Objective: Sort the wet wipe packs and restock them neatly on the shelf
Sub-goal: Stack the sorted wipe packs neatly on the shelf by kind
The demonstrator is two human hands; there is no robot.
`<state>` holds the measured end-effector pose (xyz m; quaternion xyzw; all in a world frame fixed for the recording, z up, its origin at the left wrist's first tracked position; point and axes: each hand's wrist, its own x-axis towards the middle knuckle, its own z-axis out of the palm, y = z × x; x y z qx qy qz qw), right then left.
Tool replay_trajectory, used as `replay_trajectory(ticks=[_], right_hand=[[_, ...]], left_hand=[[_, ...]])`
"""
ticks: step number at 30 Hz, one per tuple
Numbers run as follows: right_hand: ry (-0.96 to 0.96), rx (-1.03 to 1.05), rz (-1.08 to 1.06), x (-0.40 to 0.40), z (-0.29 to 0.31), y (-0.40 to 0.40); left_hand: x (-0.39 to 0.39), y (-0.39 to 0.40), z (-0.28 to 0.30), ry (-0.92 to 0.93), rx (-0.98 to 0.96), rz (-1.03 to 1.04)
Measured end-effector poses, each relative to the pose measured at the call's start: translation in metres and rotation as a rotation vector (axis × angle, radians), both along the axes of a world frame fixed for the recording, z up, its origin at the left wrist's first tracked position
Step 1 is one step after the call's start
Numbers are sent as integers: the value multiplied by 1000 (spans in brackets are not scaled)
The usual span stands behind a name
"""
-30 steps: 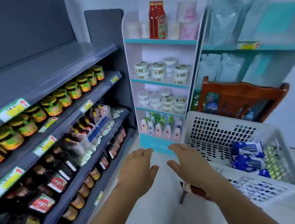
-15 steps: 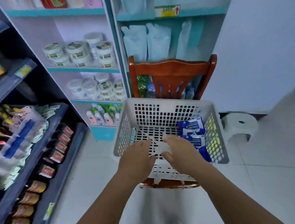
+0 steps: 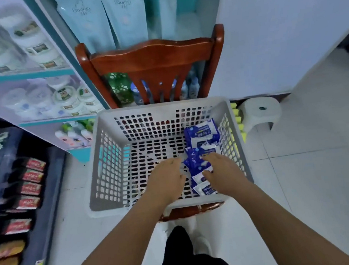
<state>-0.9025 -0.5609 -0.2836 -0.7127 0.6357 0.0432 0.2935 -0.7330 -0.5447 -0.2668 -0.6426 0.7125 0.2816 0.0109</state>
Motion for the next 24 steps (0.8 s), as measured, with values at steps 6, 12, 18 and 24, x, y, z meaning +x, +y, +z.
replay_trajectory(ticks=[6, 12, 18, 24], right_hand=[[34, 75, -105, -8, -33, -20], [115, 123, -49, -11, -74, -47], [120, 128, -91, -17, -123, -71], [102, 125, -74, -20, -163, -93]], left_hand=[[-5, -37, -40, 42, 69, -84], [-8, -65, -87, 70, 107, -138], [-21, -90, -139, 85, 137, -137], [-38, -116, -187, 47, 99, -165]])
